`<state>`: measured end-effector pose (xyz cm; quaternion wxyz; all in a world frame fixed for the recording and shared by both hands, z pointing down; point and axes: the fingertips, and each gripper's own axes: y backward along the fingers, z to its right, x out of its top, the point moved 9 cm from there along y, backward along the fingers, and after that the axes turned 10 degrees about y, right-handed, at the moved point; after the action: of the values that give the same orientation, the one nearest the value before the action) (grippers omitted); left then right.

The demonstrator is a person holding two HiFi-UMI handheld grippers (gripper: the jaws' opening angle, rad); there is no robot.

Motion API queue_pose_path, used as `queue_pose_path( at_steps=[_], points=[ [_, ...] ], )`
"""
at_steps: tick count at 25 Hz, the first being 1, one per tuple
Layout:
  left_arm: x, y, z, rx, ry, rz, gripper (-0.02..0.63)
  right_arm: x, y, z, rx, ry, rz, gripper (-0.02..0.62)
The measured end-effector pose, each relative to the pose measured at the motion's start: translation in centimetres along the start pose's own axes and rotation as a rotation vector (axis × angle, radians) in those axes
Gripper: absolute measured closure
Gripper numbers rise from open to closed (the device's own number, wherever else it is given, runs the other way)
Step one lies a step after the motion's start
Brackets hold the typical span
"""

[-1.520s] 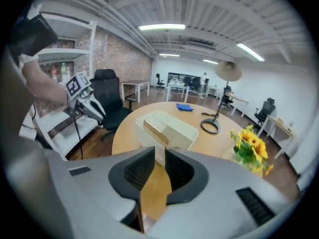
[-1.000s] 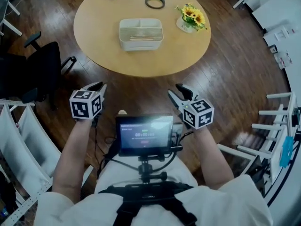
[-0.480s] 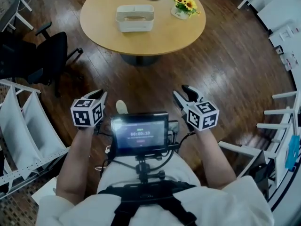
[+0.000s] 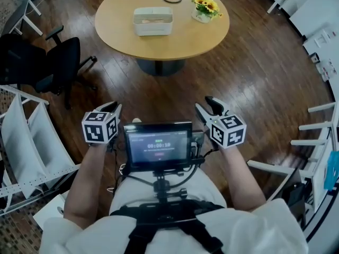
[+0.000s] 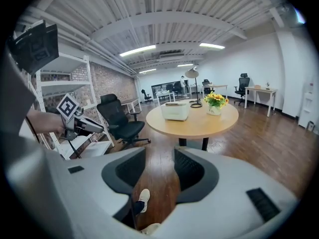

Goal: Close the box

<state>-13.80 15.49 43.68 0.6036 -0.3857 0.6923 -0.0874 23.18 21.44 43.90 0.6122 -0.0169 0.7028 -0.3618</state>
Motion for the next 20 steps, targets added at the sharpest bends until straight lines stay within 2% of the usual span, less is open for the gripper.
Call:
queue_pose_path(
  at_steps=[20],
  points=[
    [-2.4,0.3,0.1,0.012,0.044,-0.010,0.541,-0.7,0.1,-0.4,0.019,0.037,-0.041,0.408]
  ],
)
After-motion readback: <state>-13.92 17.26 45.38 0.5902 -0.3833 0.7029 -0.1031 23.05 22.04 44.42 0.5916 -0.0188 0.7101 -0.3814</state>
